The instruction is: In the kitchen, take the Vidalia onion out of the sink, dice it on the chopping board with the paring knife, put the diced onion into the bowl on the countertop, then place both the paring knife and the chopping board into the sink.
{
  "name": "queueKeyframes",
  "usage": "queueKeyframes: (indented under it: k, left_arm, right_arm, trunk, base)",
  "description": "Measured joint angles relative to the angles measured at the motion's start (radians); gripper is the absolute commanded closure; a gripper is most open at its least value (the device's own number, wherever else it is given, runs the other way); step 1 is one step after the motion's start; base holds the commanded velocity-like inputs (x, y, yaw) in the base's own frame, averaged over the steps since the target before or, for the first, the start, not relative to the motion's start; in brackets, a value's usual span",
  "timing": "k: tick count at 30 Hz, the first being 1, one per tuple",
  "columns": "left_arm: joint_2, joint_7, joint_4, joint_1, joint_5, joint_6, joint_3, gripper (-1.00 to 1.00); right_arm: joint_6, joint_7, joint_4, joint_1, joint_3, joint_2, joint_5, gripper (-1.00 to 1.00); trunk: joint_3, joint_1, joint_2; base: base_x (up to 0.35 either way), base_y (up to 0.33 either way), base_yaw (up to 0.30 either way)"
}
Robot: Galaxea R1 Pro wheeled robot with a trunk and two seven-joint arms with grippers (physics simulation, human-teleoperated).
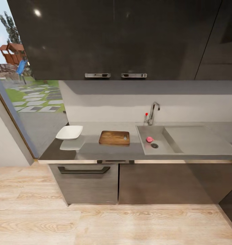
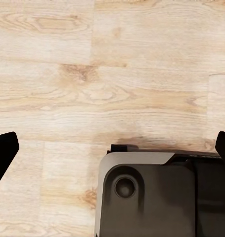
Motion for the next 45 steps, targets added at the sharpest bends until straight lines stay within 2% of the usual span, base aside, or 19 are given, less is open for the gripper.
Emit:
queueKeyframes:
  k: [7,10,13,21,22,23,24,25,28,29,30,31,35,37,38,40,43,45]
  left_arm:
    - [0.0,0.0,0.001,0.0,0.0,0.0,-0.001,-1.0]
    - [0.0,0.0,0.001,0.0,0.001,0.0,-0.001,-1.0]
    - [0.0,0.0,0.001,0.0,0.0,0.0,0.0,-1.0]
    - [0.0,0.0,0.001,0.0,0.0,0.0,0.0,-1.0]
    - [0.0,0.0,0.001,0.0,0.0,0.0,0.0,-1.0]
    - [0.0,0.0,0.001,0.0,0.0,0.0,0.0,-1.0]
    - [0.0,0.0,0.001,0.0,0.0,0.0,0.0,-1.0]
    - [0.0,0.0,0.001,0.0,0.0,0.0,0.0,-1.0]
    - [0.0,0.0,0.001,0.0,0.0,0.0,0.0,-1.0]
    - [0.0,0.0,0.001,0.0,0.0,0.0,0.0,-1.0]
    - [0.0,0.0,0.001,0.0,0.0,0.0,0.0,-1.0]
    - [0.0,0.0,0.001,0.0,0.0,0.0,0.0,-1.0]
    - [0.0,0.0,0.001,0.0,0.0,0.0,0.0,-1.0]
    - [0.0,0.0,0.001,0.0,0.0,0.0,0.0,-1.0]
    - [0.0,0.0,0.001,0.0,0.0,0.0,0.0,-1.0]
    - [0.0,0.0,0.001,0.0,0.0,0.0,0.0,-1.0]
    - [0.0,0.0,0.001,0.0,0.0,0.0,0.0,-1.0]
    - [0.0,0.0,0.001,0.0,0.0,0.0,0.0,-1.0]
  right_arm:
    - [-0.001,0.0,0.003,0.001,-0.004,-0.007,0.002,-1.0]
    - [-0.001,0.0,0.003,0.001,-0.021,-0.01,0.003,-1.0]
    - [-0.001,0.0,0.003,0.001,-0.092,-0.016,0.004,-1.0]
    - [0.0,0.0,-0.012,0.001,-0.202,-0.041,0.007,-1.0]
    - [0.001,0.0,-0.016,0.001,-0.289,-0.043,0.044,-1.0]
    - [0.001,0.0,-0.018,0.001,-0.316,-0.043,0.06,-1.0]
    - [0.001,0.0,-0.023,0.001,-0.37,-0.043,0.093,-1.0]
    - [0.001,0.0,-0.026,0.001,-0.4,-0.044,0.111,-1.0]
    - [0.001,-0.005,-0.057,0.001,-0.566,-0.044,0.204,-1.0]
    - [0.001,-0.005,-0.064,0.001,-0.587,-0.044,0.219,-1.0]
    - [0.002,-0.006,-0.078,0.001,-0.635,-0.041,0.262,-1.0]
    - [0.002,-0.006,-0.086,0.001,-0.655,-0.039,0.281,-1.0]
    - [0.005,-0.006,-0.135,0.002,-0.678,-0.036,0.305,-1.0]
    - [0.006,-0.005,-0.191,0.011,-0.671,-0.036,0.312,-1.0]
    - [0.006,-0.005,-0.229,0.017,-0.655,-0.036,0.314,-1.0]
    - [0.006,-0.006,-0.302,0.03,-0.587,-0.036,0.313,-1.0]
    - [0.006,-0.005,-0.357,0.04,-0.506,-0.035,0.316,-1.0]
    - [0.007,-0.005,-0.389,0.052,-0.483,-0.035,0.316,-1.0]
  trunk:
    - [0.0,0.0,0.0]
    - [0.0,0.0,0.0]
    - [0.0,0.0,0.0]
    - [0.0,0.0,0.0]
    - [0.0,0.0,0.0]
    - [0.0,0.0,0.0]
    - [0.0,0.0,0.0]
    - [0.0,0.0,0.0]
    - [0.0,0.0,0.0]
    - [0.0,0.0,0.0]
    - [0.0,0.0,0.0]
    - [0.0,0.0,0.0]
    - [0.0,0.0,0.0]
    - [0.0,0.0,0.0]
    - [0.0,0.0,0.0]
    - [0.0,0.0,0.0]
    - [0.0,0.0,0.0]
    - [0.0,0.0,0.0]
  base:
    - [0.0,0.0,0.0]
    - [0.0,0.0,0.0]
    - [0.0,0.0,0.0]
    - [0.0,0.0,0.0]
    - [0.0,0.0,0.0]
    - [0.0,0.0,0.0]
    - [0.0,0.0,0.0]
    - [0.0,0.0,0.0]
    - [0.0,0.0,0.0]
    - [0.0,0.0,0.0]
    - [0.0,0.0,0.0]
    - [0.0,0.0,0.0]
    - [0.0,0.0,0.0]
    - [0.0,0.0,0.0]
    - [0.0,0.0,0.0]
    - [0.0,0.0,0.0]
    - [0.0,0.0,0.0]
    - [0.0,0.0,0.0]
